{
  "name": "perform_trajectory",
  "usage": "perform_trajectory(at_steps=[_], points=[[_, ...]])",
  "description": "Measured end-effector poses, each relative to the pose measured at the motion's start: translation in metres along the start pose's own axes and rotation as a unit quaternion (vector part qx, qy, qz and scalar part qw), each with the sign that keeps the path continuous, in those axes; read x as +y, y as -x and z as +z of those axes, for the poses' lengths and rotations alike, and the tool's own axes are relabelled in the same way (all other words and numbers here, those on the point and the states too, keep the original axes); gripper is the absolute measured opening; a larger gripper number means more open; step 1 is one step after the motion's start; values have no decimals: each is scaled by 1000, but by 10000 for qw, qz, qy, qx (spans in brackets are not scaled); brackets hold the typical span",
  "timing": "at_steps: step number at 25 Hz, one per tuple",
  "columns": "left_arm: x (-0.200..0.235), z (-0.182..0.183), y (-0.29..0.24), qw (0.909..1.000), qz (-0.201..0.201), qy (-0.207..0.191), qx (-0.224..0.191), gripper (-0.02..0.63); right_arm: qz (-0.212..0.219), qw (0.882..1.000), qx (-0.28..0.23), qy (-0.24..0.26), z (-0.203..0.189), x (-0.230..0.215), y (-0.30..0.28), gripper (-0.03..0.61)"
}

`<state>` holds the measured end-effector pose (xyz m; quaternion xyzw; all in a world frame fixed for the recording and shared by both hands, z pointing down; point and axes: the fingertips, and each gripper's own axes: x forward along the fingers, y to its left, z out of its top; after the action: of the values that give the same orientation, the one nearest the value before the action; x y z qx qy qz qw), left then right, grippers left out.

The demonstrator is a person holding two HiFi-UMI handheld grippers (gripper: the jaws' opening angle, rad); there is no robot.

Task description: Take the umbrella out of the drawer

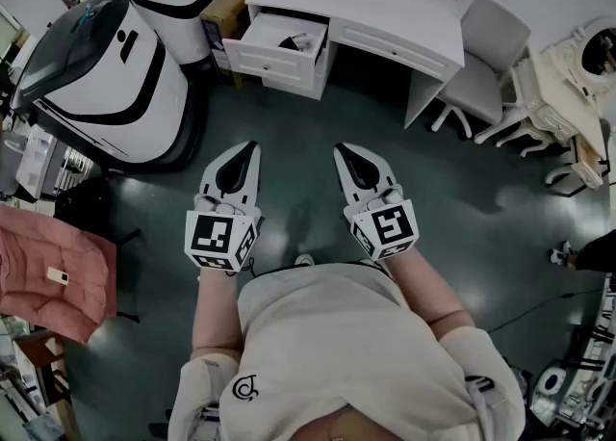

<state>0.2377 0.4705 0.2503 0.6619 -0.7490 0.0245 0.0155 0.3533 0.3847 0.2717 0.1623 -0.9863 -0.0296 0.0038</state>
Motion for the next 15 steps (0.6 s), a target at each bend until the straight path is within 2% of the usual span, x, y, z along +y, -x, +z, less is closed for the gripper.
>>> perform_trajectory(at_steps=[10,15], points=[[15,-5,2,10000,-15,45,9,12,-33,9999,115,-43,-8,7,-12,5],[25,-10,3,9999,25,155,25,12,-55,9998,-12,-171,-5,10,-21,6]])
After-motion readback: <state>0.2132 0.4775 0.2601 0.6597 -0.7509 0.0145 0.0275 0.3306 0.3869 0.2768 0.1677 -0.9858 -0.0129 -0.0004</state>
